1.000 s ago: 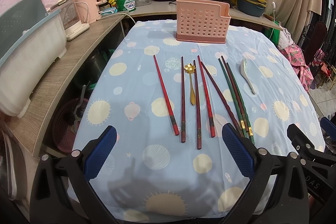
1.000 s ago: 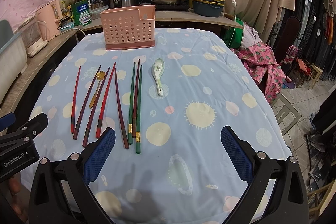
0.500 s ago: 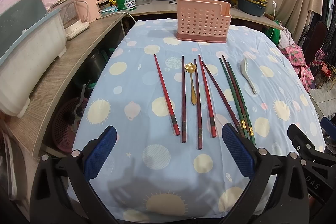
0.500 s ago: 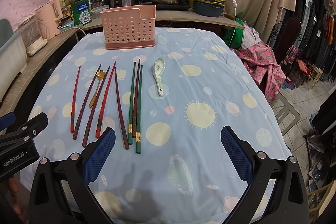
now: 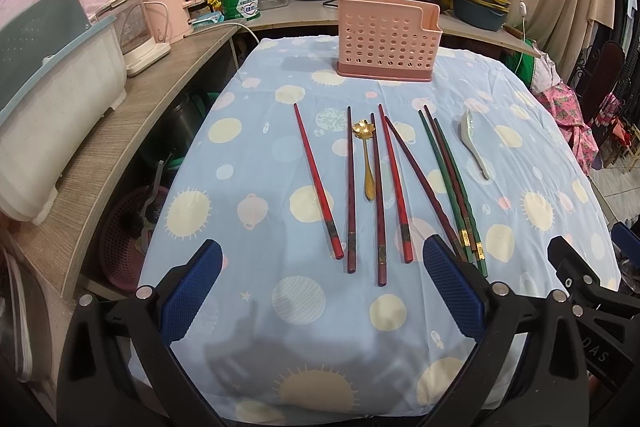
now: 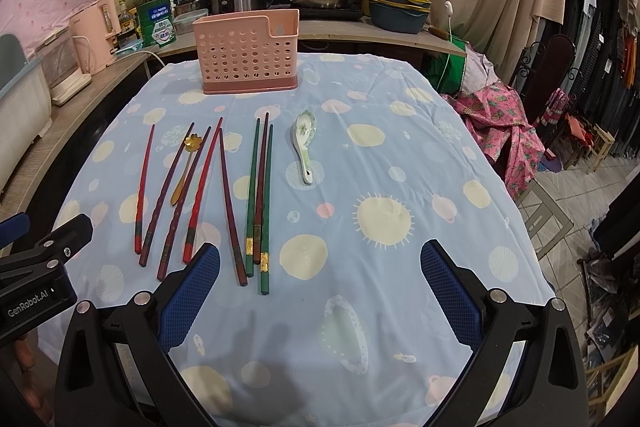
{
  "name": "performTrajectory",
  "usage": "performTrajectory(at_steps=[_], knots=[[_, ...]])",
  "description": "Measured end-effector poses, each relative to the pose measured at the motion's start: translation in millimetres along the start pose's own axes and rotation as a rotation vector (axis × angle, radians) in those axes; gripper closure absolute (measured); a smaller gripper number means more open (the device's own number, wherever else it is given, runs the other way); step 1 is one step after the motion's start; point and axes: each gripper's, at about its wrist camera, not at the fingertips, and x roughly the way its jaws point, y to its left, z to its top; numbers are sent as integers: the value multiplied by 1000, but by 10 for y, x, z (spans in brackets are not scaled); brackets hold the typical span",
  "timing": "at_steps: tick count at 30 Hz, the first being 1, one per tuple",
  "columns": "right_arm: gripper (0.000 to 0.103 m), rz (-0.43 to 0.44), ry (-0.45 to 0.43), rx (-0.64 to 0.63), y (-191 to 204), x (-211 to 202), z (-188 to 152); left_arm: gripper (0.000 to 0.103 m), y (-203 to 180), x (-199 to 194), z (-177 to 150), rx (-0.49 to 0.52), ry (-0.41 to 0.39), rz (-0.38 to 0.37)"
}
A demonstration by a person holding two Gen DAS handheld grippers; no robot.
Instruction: Organize utensils
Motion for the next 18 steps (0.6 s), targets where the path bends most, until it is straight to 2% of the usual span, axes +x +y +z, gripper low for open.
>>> performTrajectory(at_steps=[18], knots=[[7, 0, 2, 0, -6, 6, -12, 7, 4, 27, -12, 4, 0, 3]])
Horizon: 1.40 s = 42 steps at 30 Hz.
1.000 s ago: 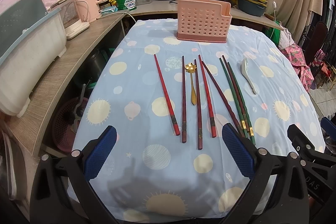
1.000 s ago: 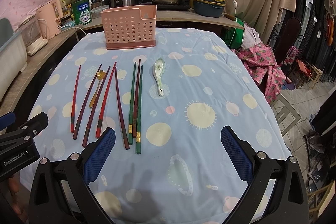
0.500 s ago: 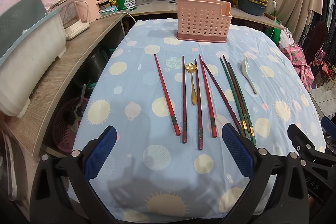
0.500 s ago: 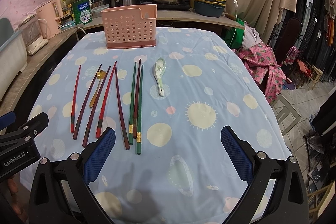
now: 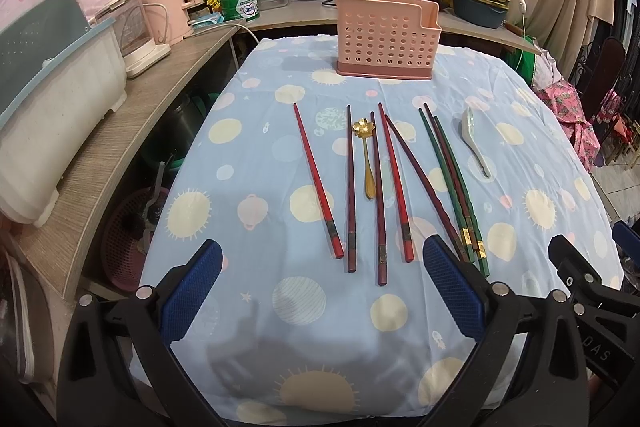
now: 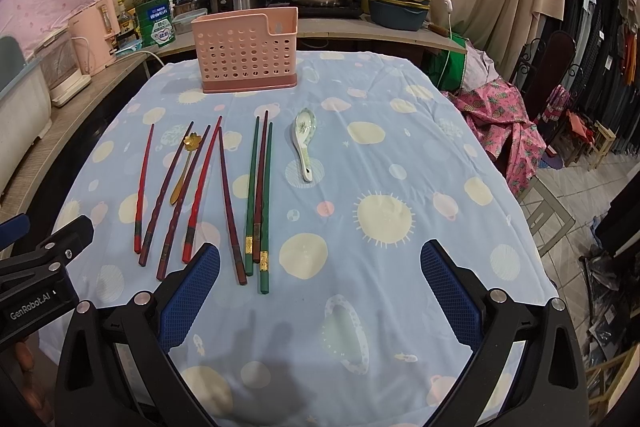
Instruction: Organize utensils
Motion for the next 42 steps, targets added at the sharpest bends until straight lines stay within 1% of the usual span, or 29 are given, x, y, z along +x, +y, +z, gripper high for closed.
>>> performTrajectory(at_steps=[4, 6, 10, 13, 15, 19, 25, 28, 31, 34, 36, 38, 39, 41, 42], knots=[[7, 1, 2, 2, -36, -24, 3, 7, 1, 1, -1, 0, -1, 1], [7, 1, 2, 2, 29, 0, 13, 7, 2, 6, -3, -1, 1, 1], [7, 2, 5, 2, 22, 8, 6, 7, 8, 36, -7, -1, 6, 2], [7, 2, 10, 3, 26, 75, -14, 7, 5, 64, -1, 0, 11, 4], [7, 4, 15, 5, -62, 137, -26, 7, 6, 83, 13, 0, 16, 4], [7, 6, 27, 5, -57, 222, -9, 7, 27, 180, 45, -7, 35, 1], [7, 7, 41, 12, -114, 401, 76, 7, 201, 494, 135, -60, 80, 9], [7, 3, 52, 26, -158, 580, 148, 7, 313, 692, 206, -82, 99, 29], [8, 18, 58, 40, -172, 764, 254, 7, 412, 865, 246, -105, 111, 42], [12, 29, 57, 47, -150, 935, 381, 7, 473, 1058, 275, -115, 132, 58], [15, 27, 53, 36, -110, 1053, 455, 7, 482, 1173, 292, -122, 150, 56], [23, 29, 56, 22, -58, 1189, 531, 7, 466, 1251, 307, -121, 162, 45], [24, 30, 58, 18, -36, 1250, 564, 7, 452, 1288, 311, -117, 162, 40], [31, 32, 63, 13, 2, 1370, 631, 7, 406, 1364, 317, -99, 176, 29], [32, 33, 67, 14, 18, 1424, 660, 7, 391, 1401, 321, -95, 182, 27]])
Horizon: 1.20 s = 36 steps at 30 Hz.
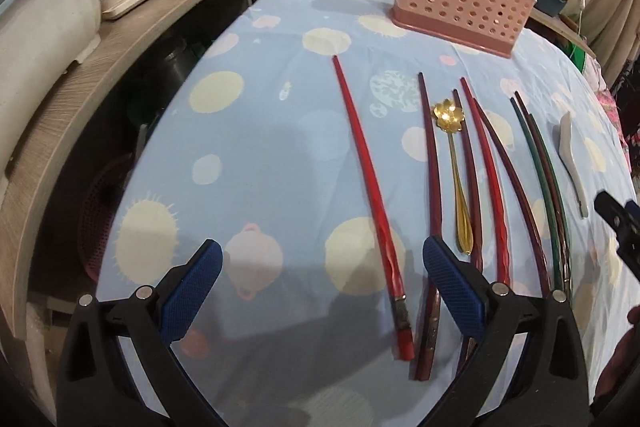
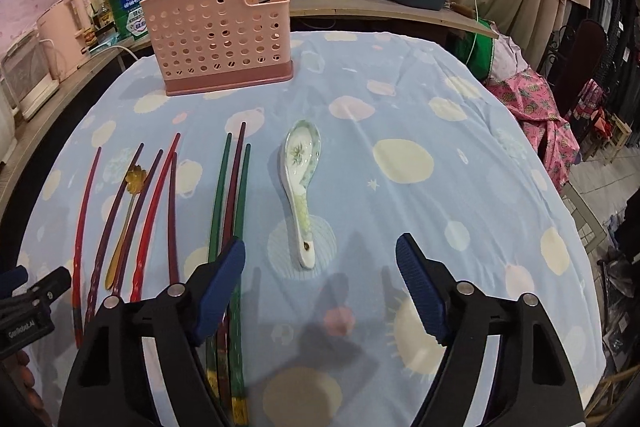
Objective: Organize utensils
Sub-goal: 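Grasp a red chopstick with the left gripper while the right gripper grasps the white ceramic spoon, then lift the red chopstick with the left gripper while the right gripper carries the spoon into the pink holder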
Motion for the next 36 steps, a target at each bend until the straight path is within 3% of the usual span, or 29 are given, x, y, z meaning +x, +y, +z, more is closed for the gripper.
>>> performTrajectory(at_steps=[3, 10, 12, 14, 16, 20, 22, 29, 36], knots=[[43, 6, 16, -5, 27, 146, 63, 10, -32, 70, 16, 3, 15, -19], [68, 16, 69, -15, 62, 380, 28, 25, -21, 102, -65, 14, 31, -54], [72, 21, 57, -20, 61, 358, -8, 34, -13, 80, -99, 22, 26, -53], [86, 26, 58, -28, 60, 349, -26, 47, -10, 49, -126, 28, 18, -63], [93, 37, 59, -32, 55, 336, -43, 60, -19, 12, -146, 34, 15, -77], [94, 55, 65, -29, 36, 264, -97, 88, -32, -44, -190, 37, 19, -120], [94, 66, 68, -22, 15, 206, -147, 95, -41, -70, -226, 38, 28, -136], [95, 100, 61, 2, -115, -110, -309, 96, -13, -299, -358, 35, 9, -149], [97, 139, 24, 31, -219, -466, -337, 96, 69, -726, -320, 15, -79, -159]])
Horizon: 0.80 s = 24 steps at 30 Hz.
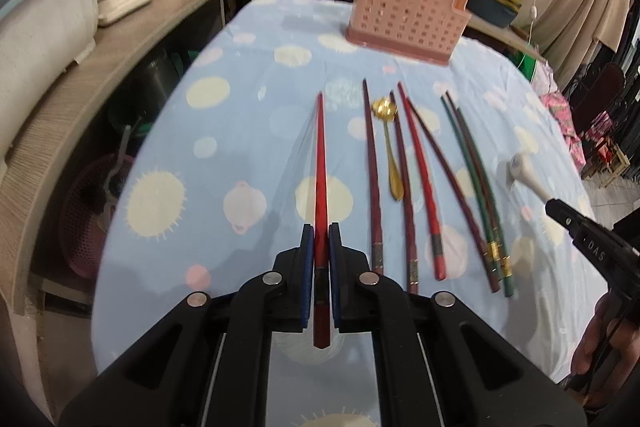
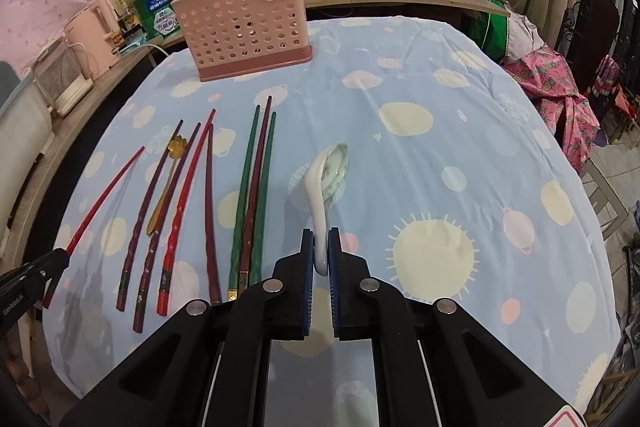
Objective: Organize utensils
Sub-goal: 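Lift the red chopstick with the left gripper while the right gripper carries the spoon into the pink holder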
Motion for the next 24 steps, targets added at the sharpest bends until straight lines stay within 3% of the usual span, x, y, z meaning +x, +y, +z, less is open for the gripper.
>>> performTrajectory(at_steps=[10, 17, 24], knots=[[97, 40, -82, 11, 27, -364, 280, 96, 22, -587, 516, -20, -183, -26], [97, 79, -97, 23, 58, -417, 469, 96, 20, -713, 923, -27, -258, -45], [97, 131, -147, 37, 110, -462, 906, 96, -27, -791, 1432, -20, -332, -56]])
